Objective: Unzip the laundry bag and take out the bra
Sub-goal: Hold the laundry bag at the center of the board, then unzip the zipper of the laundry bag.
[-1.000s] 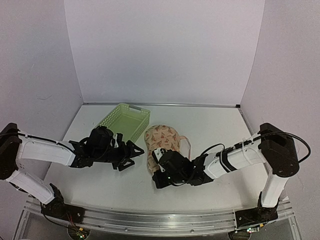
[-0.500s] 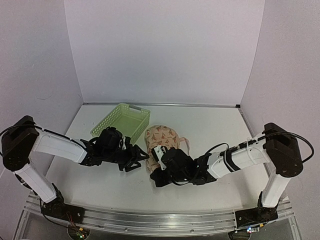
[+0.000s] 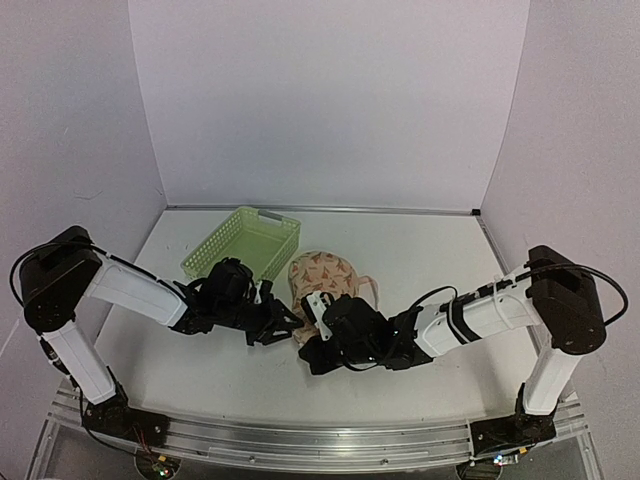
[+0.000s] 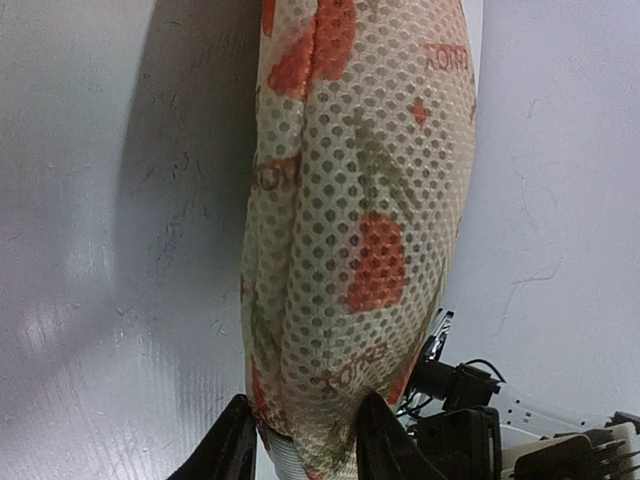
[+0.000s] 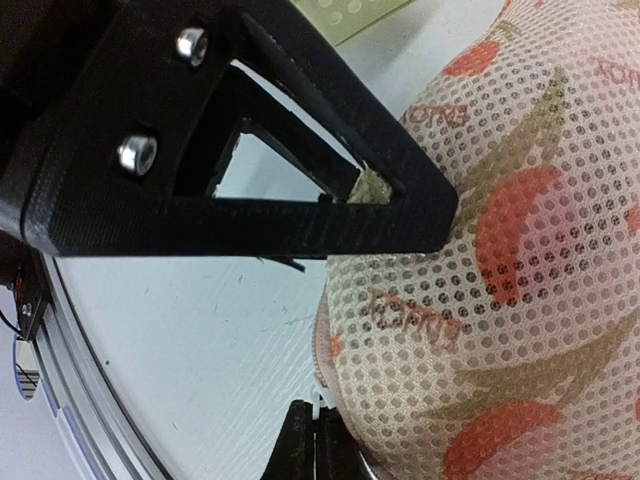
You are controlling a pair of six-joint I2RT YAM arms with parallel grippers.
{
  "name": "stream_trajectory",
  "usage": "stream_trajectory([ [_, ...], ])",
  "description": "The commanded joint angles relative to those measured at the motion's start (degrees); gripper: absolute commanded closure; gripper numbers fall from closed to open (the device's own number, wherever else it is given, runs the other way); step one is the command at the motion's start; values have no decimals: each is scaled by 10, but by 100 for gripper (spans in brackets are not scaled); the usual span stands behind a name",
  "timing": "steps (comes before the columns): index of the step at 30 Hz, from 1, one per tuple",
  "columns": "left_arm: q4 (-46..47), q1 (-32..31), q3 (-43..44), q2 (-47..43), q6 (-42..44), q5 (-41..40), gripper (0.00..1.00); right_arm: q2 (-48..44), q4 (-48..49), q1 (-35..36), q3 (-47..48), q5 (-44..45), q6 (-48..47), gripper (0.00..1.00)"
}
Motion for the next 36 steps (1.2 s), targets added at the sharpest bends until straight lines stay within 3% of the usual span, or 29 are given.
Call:
stream_trajectory([
  [1,40,2,22,-7,-2,17,74,-32,39,0,0,-3,-4,100],
  [6,41,2,15,-16,-2,14,100,-35,32,1,-8,-5,2,100],
  [23,40,23,3,-41,25,31,100,-116,-64,1,-105,29,31,100],
  [36,25,30,14,-38,86,123,100,-166,-166,-5,-113,96,-47,100],
])
